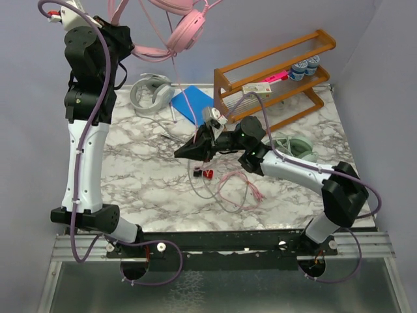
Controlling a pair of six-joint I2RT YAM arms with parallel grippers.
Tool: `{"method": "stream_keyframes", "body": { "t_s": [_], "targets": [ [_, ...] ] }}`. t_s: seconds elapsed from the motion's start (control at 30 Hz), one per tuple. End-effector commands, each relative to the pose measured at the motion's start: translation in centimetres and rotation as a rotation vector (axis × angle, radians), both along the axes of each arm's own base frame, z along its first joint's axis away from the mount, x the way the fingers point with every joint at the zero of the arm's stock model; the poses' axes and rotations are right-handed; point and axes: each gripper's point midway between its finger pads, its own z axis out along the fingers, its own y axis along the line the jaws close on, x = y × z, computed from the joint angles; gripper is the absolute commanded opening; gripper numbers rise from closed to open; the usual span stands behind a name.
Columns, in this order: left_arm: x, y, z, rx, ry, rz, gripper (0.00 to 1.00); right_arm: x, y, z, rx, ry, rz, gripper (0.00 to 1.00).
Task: Wrap the headphones
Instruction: Wrap the headphones cable around the headphones.
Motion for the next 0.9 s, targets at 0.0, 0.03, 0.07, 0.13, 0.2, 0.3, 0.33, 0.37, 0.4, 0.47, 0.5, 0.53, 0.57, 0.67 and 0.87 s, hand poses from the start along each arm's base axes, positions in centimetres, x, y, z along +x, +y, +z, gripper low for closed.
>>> {"method": "stream_keyframes", "body": {
  "t_s": [0.0,0.03,0.07,0.13,0.2,0.3,0.33,0.37,0.4,0.47,0.5,0.53,0.57,0.67,0.87],
  "targets": [
    [0.5,0.8,1.3,-0.023,-0.053,0.043,0.0,-3.5,0.2,-1.3,-0.078,-0.023,0.021,0.03],
    [1.0,0.8,1.2,-0.014,-0.049,0.049,0.0,-4.3,0.2,-1.2,-0.087,-0.026,0.031,0.03],
    [1.4,1.0,1.2,-0.001,-0.047,0.062,0.0,-5.1,0.1,-1.0,-0.091,-0.031,0.042,0.03],
    [2.3,1.9,1.0,0.041,-0.034,0.115,0.0,-6.8,-0.3,-0.2,-0.079,-0.039,0.057,0.03],
    [3.1,3.0,0.5,0.079,-0.016,0.188,0.0,-8.3,-0.8,0.5,-0.078,-0.048,0.065,0.03],
    [4.3,3.8,-0.7,0.15,0.025,0.284,0.0,-9.9,-1.4,1.6,-0.082,-0.07,0.072,0.03],
    [4.7,3.8,-1.2,0.176,0.038,0.304,0.0,-10.2,-1.7,2.1,-0.079,-0.074,0.071,0.03],
    [5.1,3.5,-1.7,0.211,0.047,0.311,0.0,-10.3,-2.0,2.7,-0.075,-0.077,0.067,0.04],
    [5.3,3.0,-2.1,0.251,0.045,0.314,0.0,-10.3,-2.2,3.4,-0.071,-0.081,0.06,0.04],
    [5.4,1.4,-3.1,0.345,0.038,0.318,0.0,-9.9,-2.6,4.8,-0.07,-0.081,0.015,0.04],
    [5.1,0.7,-3.4,0.391,0.028,0.331,0.0,-9.5,-2.7,5.5,-0.069,-0.076,-0.013,0.05],
    [4.8,-0.4,-3.9,0.452,0.019,0.331,0.0,-9.2,-2.8,6.1,-0.073,-0.068,-0.041,0.05],
    [4.4,-1.3,-4.3,0.526,0.009,0.339,0.0,-8.8,-2.9,6.9,-0.072,-0.056,-0.067,0.05],
    [3.2,-3.5,-6.0,0.686,-0.001,0.329,0.0,-8.0,-2.9,8.4,-0.072,-0.021,-0.112,0.04],
    [1.5,-4.2,-11.4,0.873,0.026,0.268,0.0,-7.0,-3.5,10.7,-0.001,0.015,-0.187,0.04]
  ]
}}
